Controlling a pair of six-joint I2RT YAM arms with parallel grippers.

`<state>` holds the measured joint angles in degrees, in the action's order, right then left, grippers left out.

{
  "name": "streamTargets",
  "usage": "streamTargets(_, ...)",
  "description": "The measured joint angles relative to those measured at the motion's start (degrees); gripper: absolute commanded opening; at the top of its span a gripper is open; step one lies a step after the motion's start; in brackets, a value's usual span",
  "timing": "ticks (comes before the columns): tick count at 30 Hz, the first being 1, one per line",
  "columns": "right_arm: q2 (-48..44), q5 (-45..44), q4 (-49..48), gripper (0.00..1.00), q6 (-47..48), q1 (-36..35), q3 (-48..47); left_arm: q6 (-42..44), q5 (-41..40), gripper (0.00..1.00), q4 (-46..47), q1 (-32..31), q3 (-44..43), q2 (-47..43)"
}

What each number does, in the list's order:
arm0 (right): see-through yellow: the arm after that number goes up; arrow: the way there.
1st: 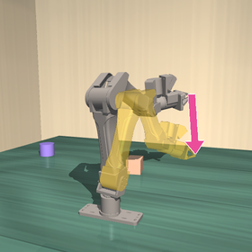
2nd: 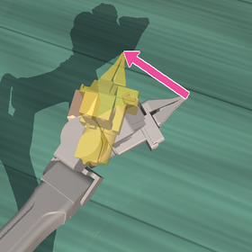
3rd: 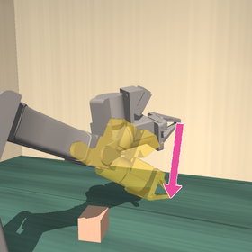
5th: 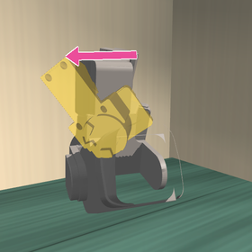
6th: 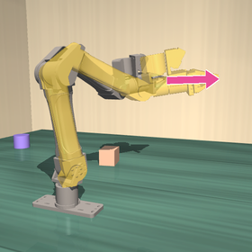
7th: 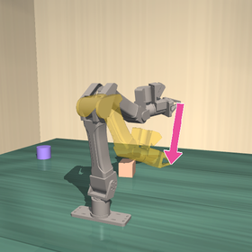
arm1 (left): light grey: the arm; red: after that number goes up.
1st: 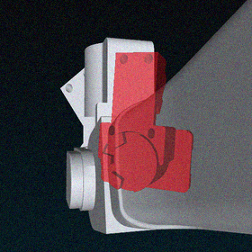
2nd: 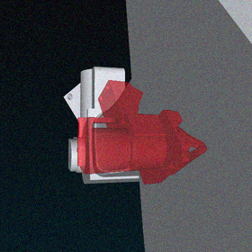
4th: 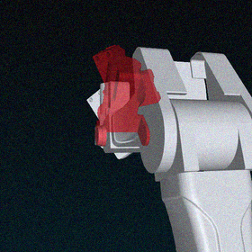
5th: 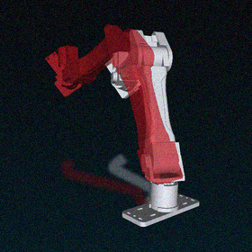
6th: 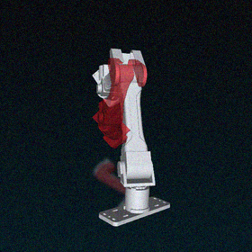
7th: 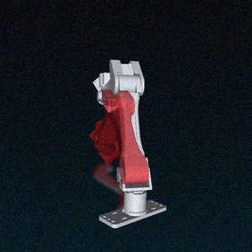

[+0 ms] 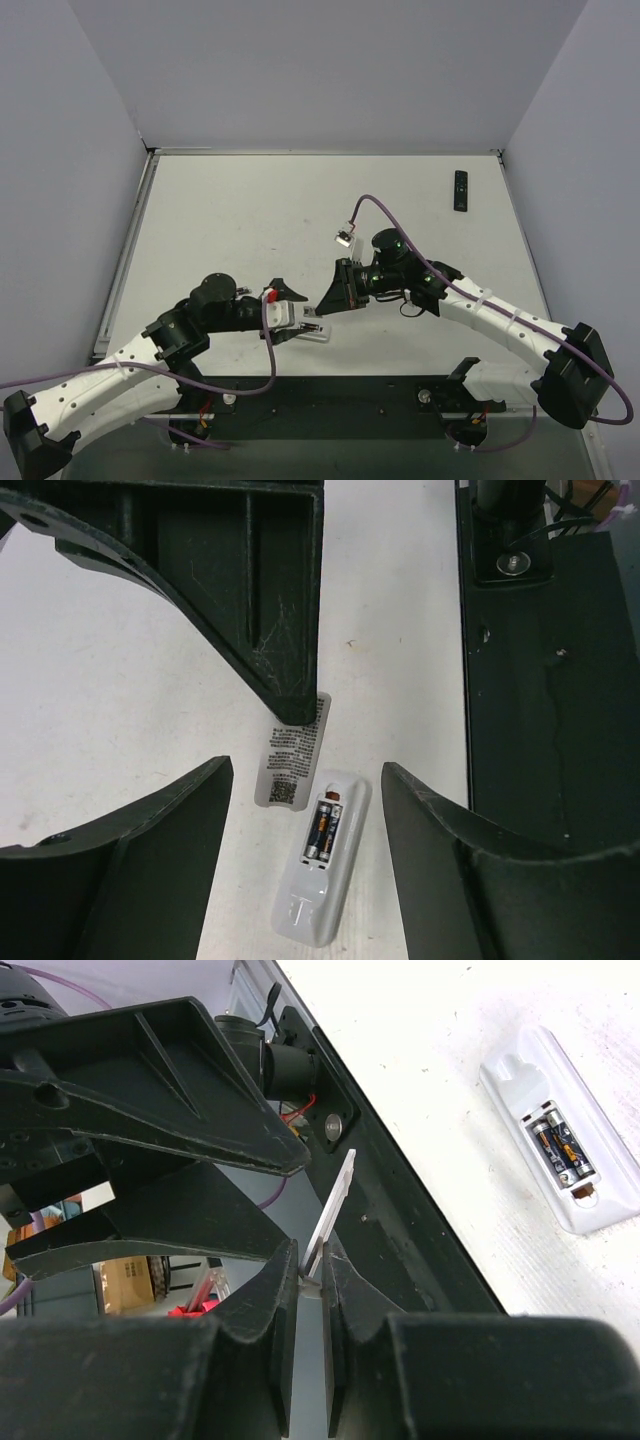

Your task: Load the batteries into the remote control

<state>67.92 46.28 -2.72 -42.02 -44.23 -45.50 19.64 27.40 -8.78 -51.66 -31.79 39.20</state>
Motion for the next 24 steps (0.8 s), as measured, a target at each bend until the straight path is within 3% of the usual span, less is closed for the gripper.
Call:
streamTargets(8,-0.24,1.09,-1.46,0.0,-0.94,0.0,0.0,4.9,-2.29,0.64,1.79,-0.76,-0.46,2.71)
streamTargets(24,-0.28,1.99,-3.58,0.0,-2.36,0.0,0.0,6.49,-4.46,0.49,2.49,-0.79,-0.37,3.67)
